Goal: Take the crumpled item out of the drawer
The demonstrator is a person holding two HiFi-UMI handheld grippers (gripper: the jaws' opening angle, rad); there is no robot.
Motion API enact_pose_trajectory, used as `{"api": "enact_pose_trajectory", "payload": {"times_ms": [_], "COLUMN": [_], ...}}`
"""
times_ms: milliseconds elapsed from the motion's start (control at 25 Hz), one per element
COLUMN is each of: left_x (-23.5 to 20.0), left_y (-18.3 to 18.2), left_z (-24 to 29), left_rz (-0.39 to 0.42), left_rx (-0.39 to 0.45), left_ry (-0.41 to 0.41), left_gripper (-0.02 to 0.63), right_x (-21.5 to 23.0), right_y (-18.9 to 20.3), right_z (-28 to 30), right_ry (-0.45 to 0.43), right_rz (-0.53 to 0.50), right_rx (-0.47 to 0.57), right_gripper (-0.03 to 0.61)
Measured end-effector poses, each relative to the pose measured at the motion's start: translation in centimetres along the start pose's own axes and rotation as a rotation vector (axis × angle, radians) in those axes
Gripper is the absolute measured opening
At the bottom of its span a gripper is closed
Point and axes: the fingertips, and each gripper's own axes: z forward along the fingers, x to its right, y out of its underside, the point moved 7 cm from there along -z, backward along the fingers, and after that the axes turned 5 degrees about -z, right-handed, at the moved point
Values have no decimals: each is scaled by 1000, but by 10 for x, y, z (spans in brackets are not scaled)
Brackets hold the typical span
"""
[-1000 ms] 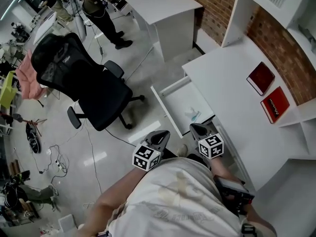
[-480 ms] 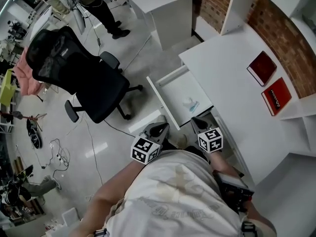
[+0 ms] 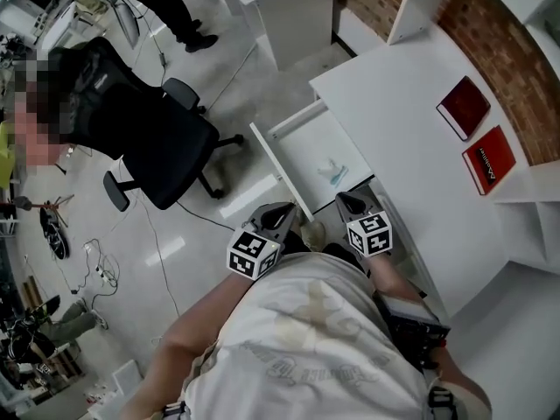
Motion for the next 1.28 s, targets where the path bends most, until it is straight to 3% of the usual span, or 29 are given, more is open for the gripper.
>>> {"api": "enact_pose_trajectory", "payload": {"times_ms": [560,720,1280], "left_x": [-28,-34,-61], "left_y": [-12,-14,-10], "left_z": [31,35,40], "left_rz": [-46,-60,-120], "left_rx": [-20,-23,-25], "left_ry": [35,40,15], "left_gripper": [28,28,28], "right_x": [22,27,44], "right_y": [3,4,10], "right_z": [29,37,80], "right_ry": [14,11,-11], "right_rz": [-72,-73,-83], "right_rx": [-158,-201,-322], "right_gripper": [28,87,132]}}
